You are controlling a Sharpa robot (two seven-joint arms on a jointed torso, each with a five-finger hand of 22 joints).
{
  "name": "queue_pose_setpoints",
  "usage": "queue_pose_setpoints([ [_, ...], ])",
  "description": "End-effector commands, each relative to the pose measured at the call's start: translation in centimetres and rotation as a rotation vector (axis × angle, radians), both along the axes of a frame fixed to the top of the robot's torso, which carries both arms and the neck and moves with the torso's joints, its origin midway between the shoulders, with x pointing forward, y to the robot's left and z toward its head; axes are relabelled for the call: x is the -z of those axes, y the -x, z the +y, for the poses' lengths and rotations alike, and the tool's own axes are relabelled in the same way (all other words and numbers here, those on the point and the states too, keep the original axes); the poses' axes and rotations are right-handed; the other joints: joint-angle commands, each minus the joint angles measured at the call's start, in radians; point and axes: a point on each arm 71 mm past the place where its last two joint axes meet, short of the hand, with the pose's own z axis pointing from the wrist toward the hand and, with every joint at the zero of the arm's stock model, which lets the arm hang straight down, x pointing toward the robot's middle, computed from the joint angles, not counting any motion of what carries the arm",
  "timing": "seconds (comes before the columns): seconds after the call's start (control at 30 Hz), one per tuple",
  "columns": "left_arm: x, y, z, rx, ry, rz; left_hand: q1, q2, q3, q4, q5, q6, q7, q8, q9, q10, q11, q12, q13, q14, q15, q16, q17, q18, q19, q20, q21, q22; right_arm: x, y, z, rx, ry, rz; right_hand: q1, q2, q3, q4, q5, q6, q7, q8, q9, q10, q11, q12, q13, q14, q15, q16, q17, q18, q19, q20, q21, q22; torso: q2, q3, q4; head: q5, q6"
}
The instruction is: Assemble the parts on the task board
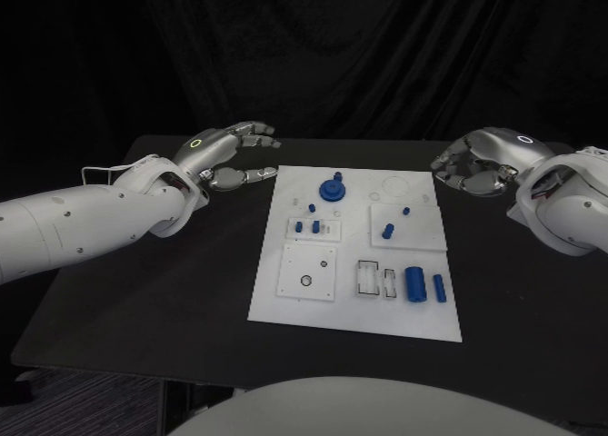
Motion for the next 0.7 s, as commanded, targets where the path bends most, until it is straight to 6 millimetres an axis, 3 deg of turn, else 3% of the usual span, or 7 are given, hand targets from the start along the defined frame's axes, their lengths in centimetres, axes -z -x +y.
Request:
queue_pose_setpoints([
  [0.03, 0.1, 0.1, 0.2, 0.037, 0.326, 0.193, 0.0, 0.021, -0.05, 0.003, -0.002, -0.035, 0.0, -0.006, -0.024, -0.032, -0.01, -0.047, -0.043, -0.045, 0.002, -0.053, -0.038, 0.026, -0.026, 0.009, -0.003, -0.052, 0.1, -0.1, 0.7, -0.053, 0.026, -0.024, 0.001, -0.012, 0.004, -0.004, -0.008, -0.004, 0.006, 0.0, 0.006, -0.058, 0.016, -0.048, -0.03, -0.015, 0.018, -0.012, -0.017, 0.009, -0.019, 0.008, -0.031, 0.106, 0.0, -0.0004, 0.0004, -0.005, 0.0],
  [0.07, 0.4, 0.1, 0.3, 0.048, 0.41, 0.265, 0.005, 0.034, -0.073, -0.006, -0.009, -0.072, 0.001, -0.007, -0.04, -0.052, -0.001, -0.073, -0.061, -0.066, 0.004, -0.068, -0.05, 0.03, -0.042, 0.011, -0.002, -0.078, 0.3, -0.1, 1.1, -0.07, 0.041, -0.024, 0.003, -0.014, 0.003, -0.009, -0.008, -0.005, 0.005, 0.001, 0.01, -0.083, 0.026, -0.069, -0.045, -0.029, 0.026, -0.021, -0.031, 0.012, -0.032, 0.015, -0.054, 0.101, 0.0, -0.0006, 0.0006, -0.008, 0.0],
  [0.1, 0.8, 0.2, 0.4, 0.067, 0.529, 0.363, 0.023, 0.056, -0.12, -0.004, -0.053, -0.104, 0.005, -0.011, -0.066, -0.1, -0.021, -0.123, -0.074, -0.151, -0.012, -0.09, -0.081, 0.031, -0.198, 0.0, -0.021, -0.354, 0.7, -0.1, 1.7, -0.092, 0.059, -0.023, 0.007, -0.016, 0.002, -0.019, -0.01, -0.007, 0.001, 0.002, 0.015, -0.107, 0.038, -0.091, -0.063, -0.045, 0.036, -0.028, -0.044, 0.015, -0.046, 0.025, -0.077, 0.097, 0.001, -0.0001, 0.0004, -0.011, 0.0],
  [0.23, 2.0, 0.7, 0.5, 0.125, 0.814, 0.57, -0.006, 0.077, -0.179, -0.002, -0.144, -0.173, -0.003, -0.016, -0.093, -0.139, -0.026, -0.164, -0.08, -0.174, -0.013, -0.096, -0.086, 0.039, -0.25, 0.001, -0.028, -0.482, 1.8, -0.1, 2.9, -0.13, 0.093, -0.002, 0.016, -0.026, -0.002, -0.046, -0.013, -0.048, -0.014, -0.018, 0.019, -0.193, 0.061, -0.146, -0.107, -0.088, 0.044, -0.045, -0.079, 0.029, -0.084, 0.037, -0.142, 0.087, -0.001, -0.0023, 0.0038, -0.022, 0.0],
  [0.37, 2.9, 1.5, 0.2, 0.183, 0.975, 0.678, -0.055, 0.085, -0.213, -0.002, -0.202, -0.281, -0.044, -0.025, -0.104, -0.164, -0.021, -0.196, -0.085, -0.174, -0.004, -0.096, -0.086, 0.038, -0.261, 0.006, -0.028, -0.522, 2.6, -0.1, 3.4, -0.147, 0.113, 0.019, 0.009, -0.023, -0.013, -0.06, -0.017, -0.104, -0.012, -0.033, 0.011, -0.244, 0.076, -0.18, -0.142, -0.099, 0.06, -0.033, -0.078, 0.029, -0.091, 0.054, -0.15, 0.091, -0.003, -0.009, 0.0145, -0.043, 0.0],
  [0.5, 3.5, 2.5, -0.2, 0.228, 1.068, 0.739, -0.06, 0.088, -0.217, -0.003, -0.196, -0.316, -0.069, -0.027, -0.106, -0.177, -0.03, -0.215, -0.089, -0.174, -0.001, -0.096, -0.086, 0.036, -0.271, 0.007, -0.032, -0.567, 3.1, -0.2, 3.6, -0.152, 0.127, 0.034, 0.003, -0.014, -0.029, -0.071, -0.023, -0.135, -0.012, -0.032, 0.003, -0.277, 0.087, -0.22, -0.188, -0.097, 0.073, -0.018, -0.072, 0.028, -0.085, 0.066, -0.141, 0.096, -0.005, -0.0142, 0.0241, -0.058, 0.0],
  [0.7, 4.0, 3.6, -0.5, 0.253, 1.133, 0.775, -0.065, 0.099, -0.223, -0.002, -0.195, -0.337, -0.073, -0.028, -0.107, -0.187, -0.048, -0.233, -0.091, -0.174, -0.018, -0.096, -0.086, 0.037, -0.302, -0.002, -0.042, -0.676, 3.6, -0.5, 3.5, -0.148, 0.133, 0.039, -0.003, -0.002, -0.042, -0.078, -0.024, -0.08, 0.007, -0.005, 0.019, -0.242, 0.093, -0.231, -0.228, -0.084, 0.083, 0.006, -0.054, 0.023, -0.066, 0.076, -0.107, 0.105, -0.007, -0.0164, 0.0274, -0.06, 0.0],
])
